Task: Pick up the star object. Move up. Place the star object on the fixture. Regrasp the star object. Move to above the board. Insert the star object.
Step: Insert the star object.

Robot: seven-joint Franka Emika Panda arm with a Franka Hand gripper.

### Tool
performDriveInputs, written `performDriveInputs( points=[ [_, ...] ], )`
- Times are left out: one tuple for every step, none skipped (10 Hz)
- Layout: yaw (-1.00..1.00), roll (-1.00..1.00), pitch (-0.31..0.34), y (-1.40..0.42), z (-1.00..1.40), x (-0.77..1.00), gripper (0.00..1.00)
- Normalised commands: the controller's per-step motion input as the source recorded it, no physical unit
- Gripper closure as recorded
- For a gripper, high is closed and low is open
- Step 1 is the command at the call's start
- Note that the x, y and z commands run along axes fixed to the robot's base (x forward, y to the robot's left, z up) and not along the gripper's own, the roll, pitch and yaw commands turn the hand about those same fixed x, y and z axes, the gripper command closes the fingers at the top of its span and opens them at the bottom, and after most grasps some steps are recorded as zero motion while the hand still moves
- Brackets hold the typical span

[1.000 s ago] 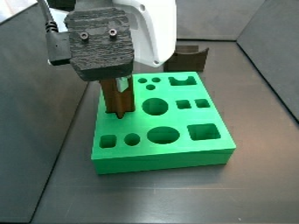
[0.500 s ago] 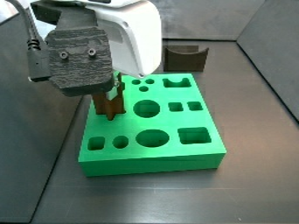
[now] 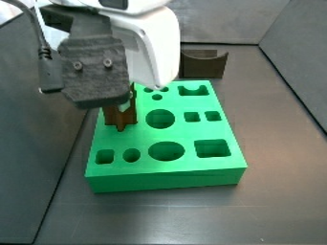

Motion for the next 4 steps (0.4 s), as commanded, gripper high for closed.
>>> performDriveInputs(
  points=[
    [0.00, 0.15, 0.283, -0.19, -0.58, 0.63, 1.00],
    [0.00, 0.16, 0.254, -0.15, -0.62, 0.63, 1.00],
    [0.01, 0.08, 0.000, -0.03, -0.45, 0.18, 1.00],
    [0.00, 0.00, 0.000, 0.00, 0.00, 0.00, 1.00]
  ],
)
